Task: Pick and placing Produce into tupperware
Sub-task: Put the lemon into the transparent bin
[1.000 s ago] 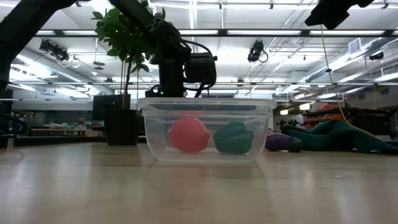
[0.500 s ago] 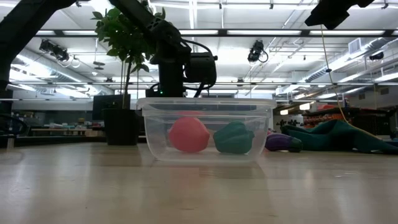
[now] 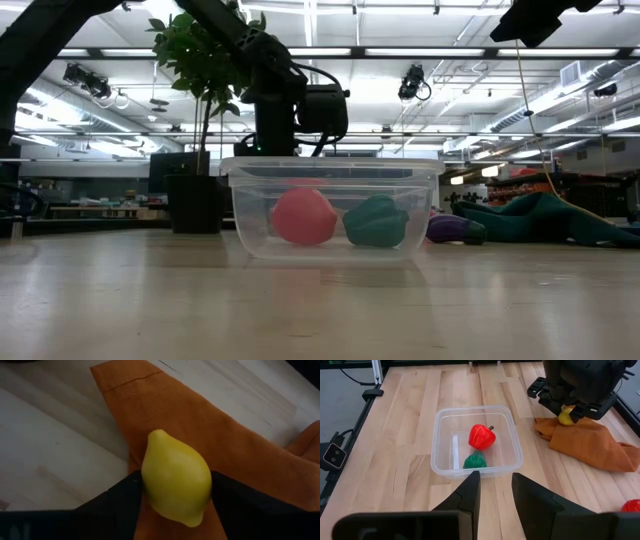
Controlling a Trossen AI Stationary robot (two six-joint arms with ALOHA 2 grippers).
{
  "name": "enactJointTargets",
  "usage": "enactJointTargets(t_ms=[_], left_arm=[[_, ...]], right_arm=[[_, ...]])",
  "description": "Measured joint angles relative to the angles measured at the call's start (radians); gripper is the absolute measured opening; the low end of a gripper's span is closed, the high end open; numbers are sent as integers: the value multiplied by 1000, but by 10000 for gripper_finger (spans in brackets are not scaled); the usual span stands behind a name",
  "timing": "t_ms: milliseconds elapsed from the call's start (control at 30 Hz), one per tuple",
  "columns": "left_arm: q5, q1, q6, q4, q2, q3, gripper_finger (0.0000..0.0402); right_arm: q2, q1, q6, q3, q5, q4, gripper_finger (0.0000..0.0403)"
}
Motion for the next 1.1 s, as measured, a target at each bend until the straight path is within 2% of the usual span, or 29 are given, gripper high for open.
enactJointTargets(t_ms=[100,367,633,933,1100], left_arm=[[-3,-10,2,0,-1,0,240],[-46,-70,0,6,-14,0,210],[-152,-105,77,18,-85,1,238],[-191,-188,281,105,-176,1,167],[-241,-226,299,94,-192,1,131]], right_arm=[[0,0,-6,0,0,0,77],[0,0,-6,0,0,-3,77],[0,0,-7,0,0,-11,77],[0,0,-6,0,0,-14,77],[0,0,-7,0,0,-16,77]])
